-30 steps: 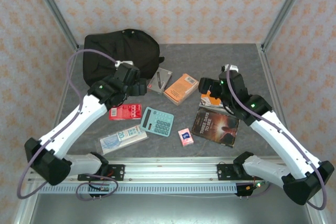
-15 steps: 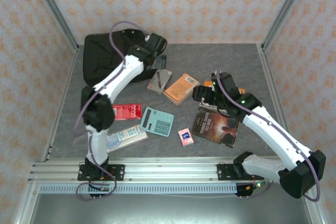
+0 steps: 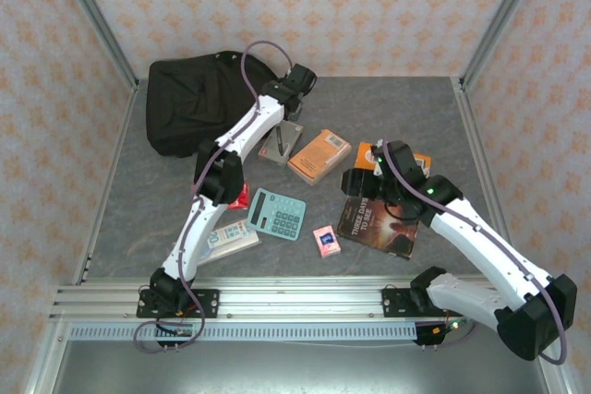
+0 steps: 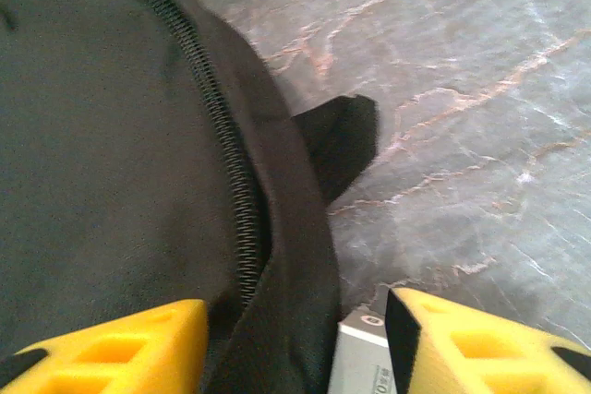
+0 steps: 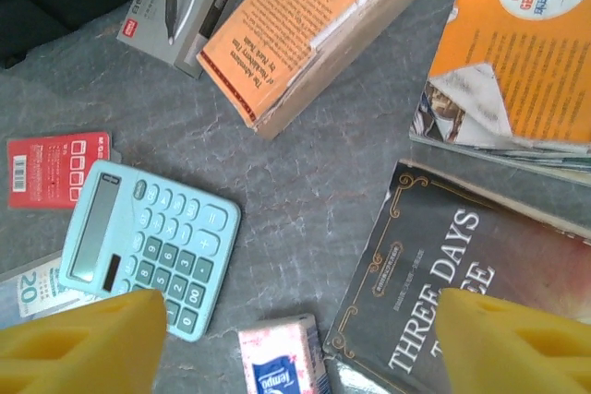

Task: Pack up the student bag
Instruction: Pick up the student bag from the top-left of the table.

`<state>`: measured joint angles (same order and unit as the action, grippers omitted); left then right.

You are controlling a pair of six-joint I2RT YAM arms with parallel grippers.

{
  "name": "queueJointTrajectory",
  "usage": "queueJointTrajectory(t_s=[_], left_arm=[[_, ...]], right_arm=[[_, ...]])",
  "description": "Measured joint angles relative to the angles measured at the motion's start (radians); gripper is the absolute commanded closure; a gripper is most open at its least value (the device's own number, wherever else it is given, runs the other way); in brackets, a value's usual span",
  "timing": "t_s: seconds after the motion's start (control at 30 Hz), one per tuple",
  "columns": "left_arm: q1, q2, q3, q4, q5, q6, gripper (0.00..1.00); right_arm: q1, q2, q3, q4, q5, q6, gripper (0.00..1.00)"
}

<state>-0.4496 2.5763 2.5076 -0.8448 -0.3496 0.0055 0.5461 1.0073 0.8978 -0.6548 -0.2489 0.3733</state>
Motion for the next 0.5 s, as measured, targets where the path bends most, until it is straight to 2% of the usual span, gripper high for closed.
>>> queueJointTrajectory(t_s=[0.13, 0.27, 0.37, 0.5], left_arm=[[0.006, 0.0, 0.024, 0.008, -0.039, 0.036, 0.99], [0.006, 0.0, 0.027, 0.02, -0.062, 0.077, 1.0], [0.004, -0.008, 0.015, 0.035, -0.077, 0.121, 1.0], [-0.003, -0.065, -0.035, 0.053, -0.097, 0.188, 1.0]], right_arm=[[0.0, -0.031, -0.024, -0.007, -0.014, 0.014, 0.41], [0.0, -0.088, -0.038, -0.018, -0.017, 0.024, 0.4], [0.0, -0.143, -0.054, -0.024, -0.017, 0.039, 0.3], [0.0, -0.198, -0.064, -0.038, -0.014, 0.067, 0.31]])
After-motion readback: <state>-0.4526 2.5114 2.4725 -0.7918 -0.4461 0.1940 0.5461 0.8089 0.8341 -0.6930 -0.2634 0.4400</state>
